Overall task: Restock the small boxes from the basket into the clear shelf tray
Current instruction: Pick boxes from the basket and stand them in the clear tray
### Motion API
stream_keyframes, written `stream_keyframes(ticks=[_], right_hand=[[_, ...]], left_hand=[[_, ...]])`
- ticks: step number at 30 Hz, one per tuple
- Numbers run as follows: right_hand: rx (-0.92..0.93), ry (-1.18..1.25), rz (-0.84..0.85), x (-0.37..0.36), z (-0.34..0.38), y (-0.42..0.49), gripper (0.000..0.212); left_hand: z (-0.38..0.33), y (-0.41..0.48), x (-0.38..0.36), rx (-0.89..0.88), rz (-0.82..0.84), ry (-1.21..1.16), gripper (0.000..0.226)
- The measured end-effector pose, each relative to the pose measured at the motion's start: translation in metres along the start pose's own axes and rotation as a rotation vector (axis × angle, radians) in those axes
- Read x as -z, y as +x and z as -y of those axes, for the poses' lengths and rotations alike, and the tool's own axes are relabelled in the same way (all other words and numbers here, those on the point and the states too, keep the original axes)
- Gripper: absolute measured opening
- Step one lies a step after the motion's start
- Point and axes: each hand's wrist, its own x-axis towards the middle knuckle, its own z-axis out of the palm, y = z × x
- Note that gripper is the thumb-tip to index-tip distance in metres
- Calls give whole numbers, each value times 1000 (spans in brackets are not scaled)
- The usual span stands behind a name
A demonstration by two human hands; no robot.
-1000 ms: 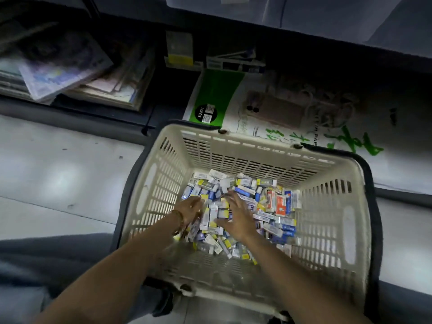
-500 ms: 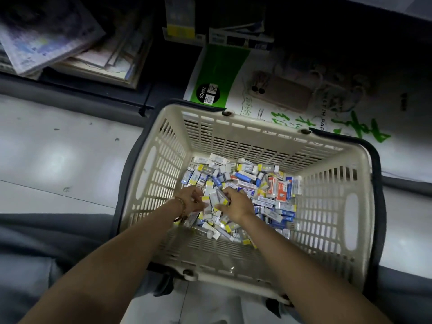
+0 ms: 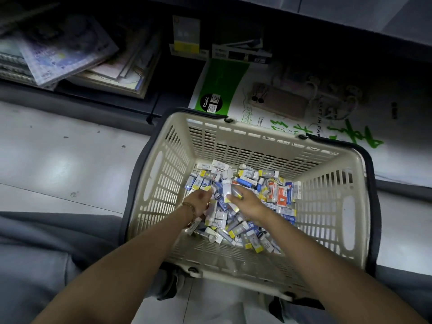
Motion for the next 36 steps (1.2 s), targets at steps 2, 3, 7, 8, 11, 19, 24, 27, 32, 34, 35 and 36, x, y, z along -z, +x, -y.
stream_keyframes(ticks=[2, 3, 7, 8, 11, 19, 24, 27, 32, 34, 35, 36], right_hand=[[29, 137, -24, 19, 20, -22, 52], [70, 194, -40, 28, 34, -35, 43], [239, 228, -64, 62, 95, -87, 27], [278, 274, -45, 69, 109, -100, 30], [436, 337, -7, 84, 142, -144, 34], [725, 215, -368, 111, 169, -210, 12], [805, 266, -377, 143, 178, -233, 22], [751, 237, -237, 146, 178, -234, 27], [673, 134, -170, 136, 176, -231, 24], [660, 119, -172, 132, 176, -231, 24], [657, 116, -175, 131, 175, -231, 23], [654, 118, -179, 129, 175, -231, 21]], left_hand=[[-36, -20, -2, -28, 89, -152, 55], [-57, -32, -2, -40, 156, -271, 54], [-138, -80, 17, -245, 242, -393, 32], [-154, -93, 25, -303, 241, -389, 30], [-188, -131, 48, -424, 277, -412, 27], [-230, -184, 84, -709, 88, -513, 12], [-242, -191, 89, -659, 177, -598, 24], [-231, -191, 77, -606, 248, -480, 39], [-228, -193, 68, -596, 297, -334, 37], [-226, -193, 66, -603, 283, -276, 38], [-226, -193, 66, -605, 274, -255, 39], [-226, -194, 66, -607, 269, -241, 39]])
